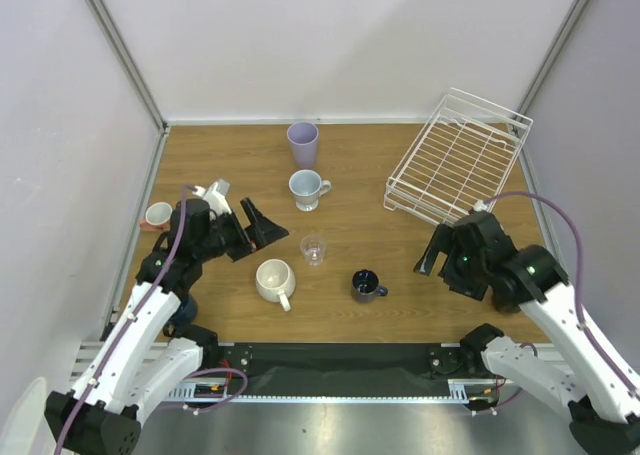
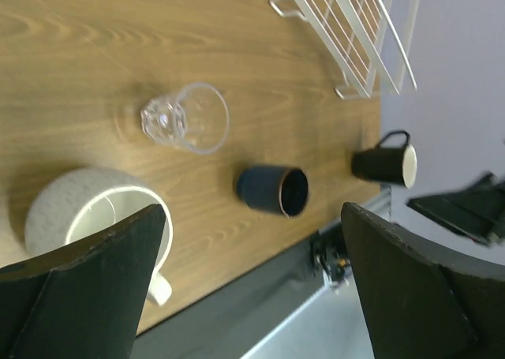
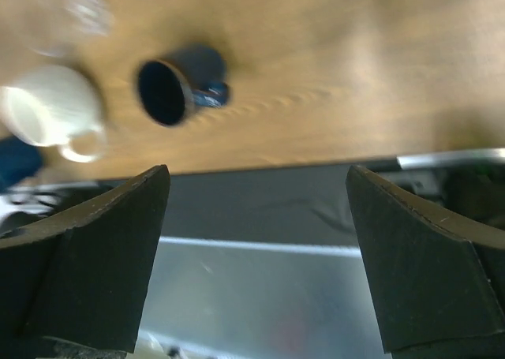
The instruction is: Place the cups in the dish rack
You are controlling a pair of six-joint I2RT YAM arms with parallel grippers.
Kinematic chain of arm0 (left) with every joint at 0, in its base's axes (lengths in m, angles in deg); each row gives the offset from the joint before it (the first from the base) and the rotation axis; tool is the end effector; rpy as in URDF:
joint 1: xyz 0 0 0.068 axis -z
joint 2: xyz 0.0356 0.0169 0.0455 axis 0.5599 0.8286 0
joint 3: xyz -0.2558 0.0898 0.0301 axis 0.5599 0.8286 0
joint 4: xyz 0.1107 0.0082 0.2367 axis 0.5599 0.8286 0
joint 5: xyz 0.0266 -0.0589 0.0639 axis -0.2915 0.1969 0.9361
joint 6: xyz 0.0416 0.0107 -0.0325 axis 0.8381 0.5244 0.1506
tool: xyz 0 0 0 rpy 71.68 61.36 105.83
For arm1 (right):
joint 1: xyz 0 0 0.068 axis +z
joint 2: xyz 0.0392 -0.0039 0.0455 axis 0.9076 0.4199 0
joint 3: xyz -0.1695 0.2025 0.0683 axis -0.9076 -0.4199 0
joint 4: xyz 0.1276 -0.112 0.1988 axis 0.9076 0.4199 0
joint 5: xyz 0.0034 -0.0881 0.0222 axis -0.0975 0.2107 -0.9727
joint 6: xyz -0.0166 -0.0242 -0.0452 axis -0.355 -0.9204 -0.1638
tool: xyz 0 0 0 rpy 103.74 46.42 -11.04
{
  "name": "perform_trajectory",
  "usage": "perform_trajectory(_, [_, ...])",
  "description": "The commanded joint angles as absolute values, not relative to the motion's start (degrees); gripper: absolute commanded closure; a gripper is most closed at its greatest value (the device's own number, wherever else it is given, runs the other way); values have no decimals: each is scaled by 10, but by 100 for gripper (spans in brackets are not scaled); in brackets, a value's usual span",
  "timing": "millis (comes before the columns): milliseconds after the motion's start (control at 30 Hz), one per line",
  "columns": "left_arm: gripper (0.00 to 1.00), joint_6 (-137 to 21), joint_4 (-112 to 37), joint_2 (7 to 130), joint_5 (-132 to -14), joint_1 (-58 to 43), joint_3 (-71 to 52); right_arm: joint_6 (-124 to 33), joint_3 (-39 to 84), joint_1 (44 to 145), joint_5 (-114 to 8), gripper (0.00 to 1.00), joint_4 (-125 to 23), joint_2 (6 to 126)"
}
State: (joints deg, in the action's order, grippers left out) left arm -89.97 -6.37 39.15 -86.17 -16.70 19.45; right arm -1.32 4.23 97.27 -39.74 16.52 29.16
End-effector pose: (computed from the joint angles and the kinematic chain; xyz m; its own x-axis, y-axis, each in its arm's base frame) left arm 0.1625 -0.0644 0.2952 -0.7597 -0.4373 -0.4812 0.0687 0.6819 -0.7282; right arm 0.1019 0.0599 0.3227 -0.8115 0.4047 -0.4215 0.2347 0.8863 0.3992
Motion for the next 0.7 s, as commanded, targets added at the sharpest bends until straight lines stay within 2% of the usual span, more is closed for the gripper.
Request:
perform_trajectory(0, [0, -916, -83, 351, -957, -194, 223, -59, 85, 967, -442, 0, 213, 328])
perform_trajectory(167, [0, -905, -101, 320, -972, -202, 229, -97, 151, 946, -413, 0, 247, 367])
perform_trajectory(400, [4, -788, -17, 332, -955, -188, 127, -102, 204, 835, -344, 2, 297, 426])
perform_trajectory(500, [4, -767, 20, 327, -961, -185, 91, -132, 222, 722, -348, 12, 315, 436])
perform_trajectory(600, [3, -747, 39, 310, -951, -166, 85, -155, 218, 622, -305, 19, 336, 445])
perform_trajectory(667, [2, -731, 43, 297, -945, -155, 87, -174, 196, 546, -305, 19, 327, 433])
